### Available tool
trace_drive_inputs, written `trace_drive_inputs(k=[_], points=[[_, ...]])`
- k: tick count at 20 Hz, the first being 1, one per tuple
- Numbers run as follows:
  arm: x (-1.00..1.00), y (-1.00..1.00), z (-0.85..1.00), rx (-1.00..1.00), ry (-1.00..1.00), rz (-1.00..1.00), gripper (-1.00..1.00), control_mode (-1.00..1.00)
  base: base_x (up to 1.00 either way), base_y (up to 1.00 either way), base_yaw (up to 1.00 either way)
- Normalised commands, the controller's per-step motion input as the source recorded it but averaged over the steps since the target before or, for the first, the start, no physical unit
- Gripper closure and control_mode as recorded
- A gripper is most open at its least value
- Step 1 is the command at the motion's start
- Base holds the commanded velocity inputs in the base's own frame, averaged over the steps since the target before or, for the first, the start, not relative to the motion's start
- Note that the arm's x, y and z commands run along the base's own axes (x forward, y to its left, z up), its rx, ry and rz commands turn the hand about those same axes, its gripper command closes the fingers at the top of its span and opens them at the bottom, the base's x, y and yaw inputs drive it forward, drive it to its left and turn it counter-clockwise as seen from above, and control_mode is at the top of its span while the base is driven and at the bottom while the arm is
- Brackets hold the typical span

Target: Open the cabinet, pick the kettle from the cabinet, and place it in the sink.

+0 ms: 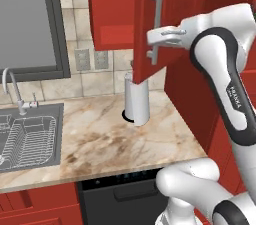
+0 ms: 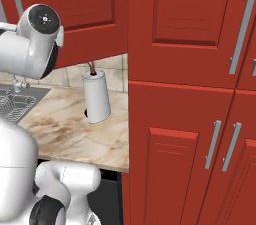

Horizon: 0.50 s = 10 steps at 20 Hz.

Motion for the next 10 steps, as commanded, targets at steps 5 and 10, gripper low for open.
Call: trace_drive_inputs(k=[5,10], points=[[-0.57,-0.48,-0.05,0.16,0.00,0.13,1.00,-1.00,0.00,0.00,0.00],[-0.51,-0.45,-0.05,0.14,0.00,0.09,1.00,-1.00,0.00,0.00,0.00]])
